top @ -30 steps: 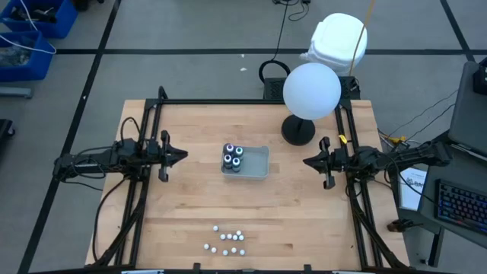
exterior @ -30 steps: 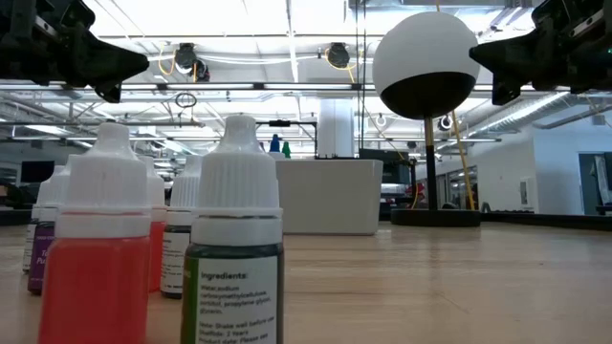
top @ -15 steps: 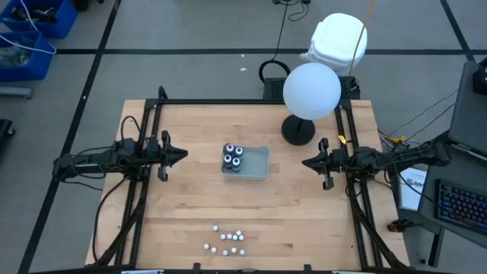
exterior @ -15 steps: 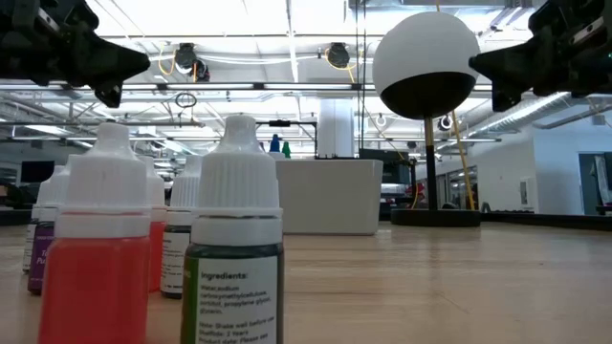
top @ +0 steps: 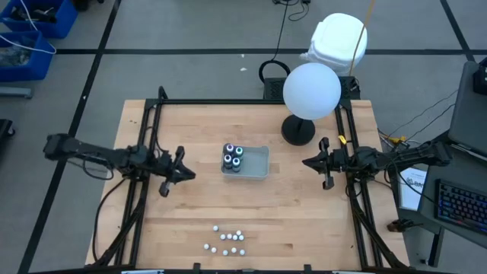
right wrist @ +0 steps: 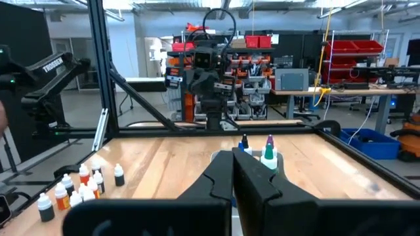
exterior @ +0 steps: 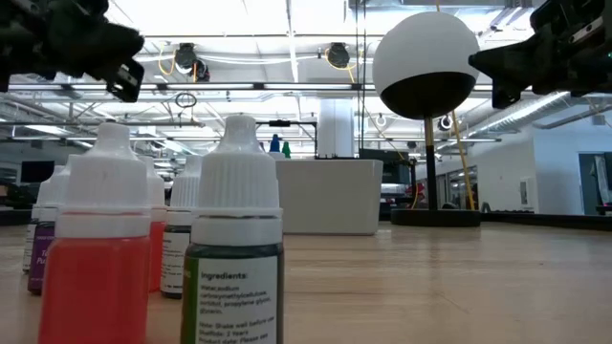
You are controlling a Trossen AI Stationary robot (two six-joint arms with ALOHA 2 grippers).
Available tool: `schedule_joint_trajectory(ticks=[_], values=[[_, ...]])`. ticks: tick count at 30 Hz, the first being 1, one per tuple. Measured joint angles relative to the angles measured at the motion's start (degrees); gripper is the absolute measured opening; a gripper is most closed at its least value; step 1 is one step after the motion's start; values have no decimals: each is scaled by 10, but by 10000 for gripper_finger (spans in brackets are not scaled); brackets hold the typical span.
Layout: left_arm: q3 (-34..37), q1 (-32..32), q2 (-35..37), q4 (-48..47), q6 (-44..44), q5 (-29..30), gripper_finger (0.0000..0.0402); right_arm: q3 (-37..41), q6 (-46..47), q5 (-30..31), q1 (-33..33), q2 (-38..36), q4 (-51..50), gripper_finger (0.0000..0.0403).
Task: Pick & Place food coloring
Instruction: Put the small blue food coloring bottle into the gray bin
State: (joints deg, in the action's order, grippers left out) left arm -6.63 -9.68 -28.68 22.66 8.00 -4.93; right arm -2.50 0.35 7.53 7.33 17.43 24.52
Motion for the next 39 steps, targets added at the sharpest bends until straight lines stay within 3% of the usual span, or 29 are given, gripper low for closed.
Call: schedule_joint_trajectory(ticks=[2,5,12,17,31,35,39], values=[[-2,-25,-41,54,0,36,42,0,-6,0,0,0,4,0],[-34,-63,-103,64,4,82,42,0,-16,0,0,0,5,0],[-191,-130,-257,-151,43,212,42,0,-45,-1,0,0,8,0],[-322,-141,-365,-304,156,216,42,0,-46,-1,0,0,-5,0],[-540,-227,-604,-501,205,197,45,0,-54,-1,0,0,11,0],[-583,-252,-651,-558,207,186,77,0,-46,-1,0,0,19,0],[-612,-263,-685,-572,211,174,135,0,-40,-1,0,0,23,0]])
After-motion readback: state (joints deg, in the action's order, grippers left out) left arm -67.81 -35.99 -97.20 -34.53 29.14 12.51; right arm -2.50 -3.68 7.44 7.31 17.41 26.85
